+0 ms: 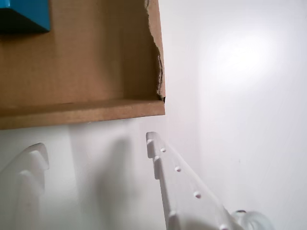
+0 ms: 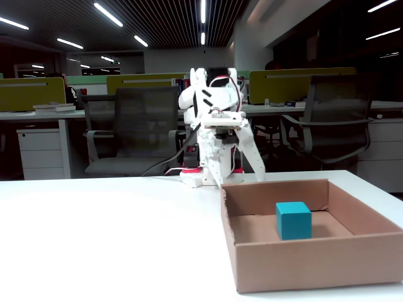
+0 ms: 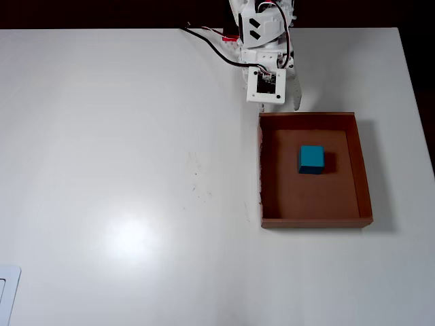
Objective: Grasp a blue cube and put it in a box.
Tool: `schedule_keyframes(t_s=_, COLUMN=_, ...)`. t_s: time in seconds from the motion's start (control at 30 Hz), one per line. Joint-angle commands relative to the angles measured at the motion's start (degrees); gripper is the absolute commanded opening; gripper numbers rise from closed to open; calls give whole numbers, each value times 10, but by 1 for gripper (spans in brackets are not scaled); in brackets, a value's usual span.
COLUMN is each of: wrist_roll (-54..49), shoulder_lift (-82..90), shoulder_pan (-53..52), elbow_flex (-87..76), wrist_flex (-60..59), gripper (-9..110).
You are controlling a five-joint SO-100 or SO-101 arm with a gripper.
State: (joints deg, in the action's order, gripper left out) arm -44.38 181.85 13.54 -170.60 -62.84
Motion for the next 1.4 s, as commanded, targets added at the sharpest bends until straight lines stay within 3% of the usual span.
schedule_keyframes(t_s=0.0, wrist_roll=2, shoulder_lift=5, shoulder_pan=6, elbow_flex=4, wrist_flex=-4, gripper=26)
schedule_keyframes(t_s=1.37, wrist_roll=2, shoulder_lift=4, shoulder_pan=12, elbow_flex=4, wrist_flex=-25, gripper=28)
